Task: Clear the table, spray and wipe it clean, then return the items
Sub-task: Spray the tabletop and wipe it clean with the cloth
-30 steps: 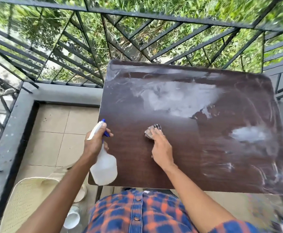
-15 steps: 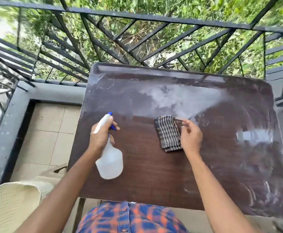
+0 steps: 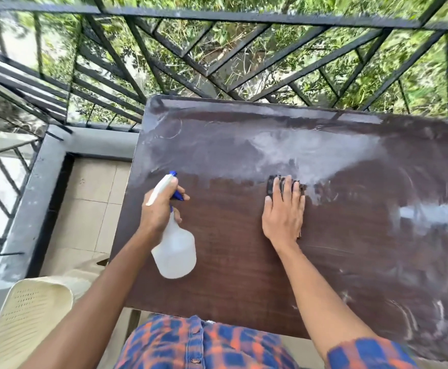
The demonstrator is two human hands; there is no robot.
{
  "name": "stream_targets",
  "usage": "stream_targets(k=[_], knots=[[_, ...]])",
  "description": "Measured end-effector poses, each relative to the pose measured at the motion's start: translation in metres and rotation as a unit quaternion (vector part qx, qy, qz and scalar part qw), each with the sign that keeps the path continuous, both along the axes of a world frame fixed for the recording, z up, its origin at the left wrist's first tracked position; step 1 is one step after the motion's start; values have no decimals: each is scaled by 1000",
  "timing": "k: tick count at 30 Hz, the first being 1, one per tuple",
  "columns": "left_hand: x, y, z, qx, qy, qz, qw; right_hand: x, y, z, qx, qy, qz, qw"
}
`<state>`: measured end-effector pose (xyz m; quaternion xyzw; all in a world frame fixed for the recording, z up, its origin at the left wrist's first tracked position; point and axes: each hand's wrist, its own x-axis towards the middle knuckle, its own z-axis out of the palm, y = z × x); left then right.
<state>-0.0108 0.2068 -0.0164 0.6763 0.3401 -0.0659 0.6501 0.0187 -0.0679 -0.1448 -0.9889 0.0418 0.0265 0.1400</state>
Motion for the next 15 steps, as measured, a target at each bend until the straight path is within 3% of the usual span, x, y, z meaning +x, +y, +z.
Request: stream_targets(k=[8, 15], knots=[[0, 26, 1, 5, 1, 20, 1000, 41, 54, 10, -11, 38, -80, 996], [-4, 64, -2, 8, -1, 40, 999, 47, 204, 20, 19, 32, 69, 997]])
